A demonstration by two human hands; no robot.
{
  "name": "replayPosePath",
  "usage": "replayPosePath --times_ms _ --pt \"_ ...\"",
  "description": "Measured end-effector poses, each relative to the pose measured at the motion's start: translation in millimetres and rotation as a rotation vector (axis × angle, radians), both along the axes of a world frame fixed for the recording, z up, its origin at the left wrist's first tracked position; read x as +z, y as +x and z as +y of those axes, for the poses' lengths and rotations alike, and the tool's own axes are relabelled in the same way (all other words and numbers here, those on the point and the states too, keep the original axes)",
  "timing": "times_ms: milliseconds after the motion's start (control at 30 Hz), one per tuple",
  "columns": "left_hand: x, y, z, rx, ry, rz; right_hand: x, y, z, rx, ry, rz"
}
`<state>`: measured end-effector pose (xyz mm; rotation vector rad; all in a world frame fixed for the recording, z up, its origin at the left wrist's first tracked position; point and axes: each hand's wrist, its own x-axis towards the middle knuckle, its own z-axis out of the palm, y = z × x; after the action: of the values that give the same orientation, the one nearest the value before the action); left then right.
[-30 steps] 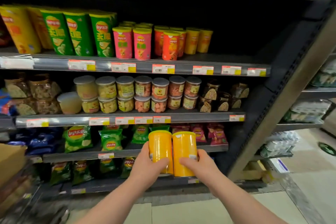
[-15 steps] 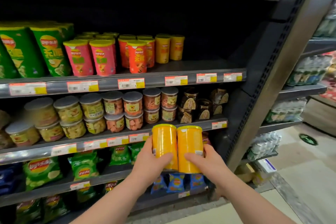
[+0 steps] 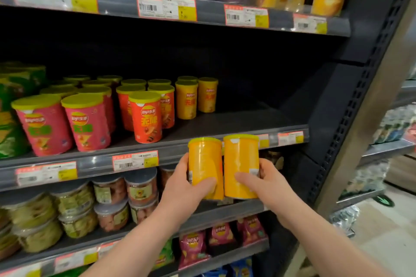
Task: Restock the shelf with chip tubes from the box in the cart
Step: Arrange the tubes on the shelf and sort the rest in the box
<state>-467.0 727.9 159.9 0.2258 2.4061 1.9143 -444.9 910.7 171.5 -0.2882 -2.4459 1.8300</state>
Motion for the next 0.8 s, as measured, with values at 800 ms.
replayPosePath --times_ms 800 --pt "24 -84 16 0.325 0.243 0.16 32 -273 13 0.277 0.23 0.112"
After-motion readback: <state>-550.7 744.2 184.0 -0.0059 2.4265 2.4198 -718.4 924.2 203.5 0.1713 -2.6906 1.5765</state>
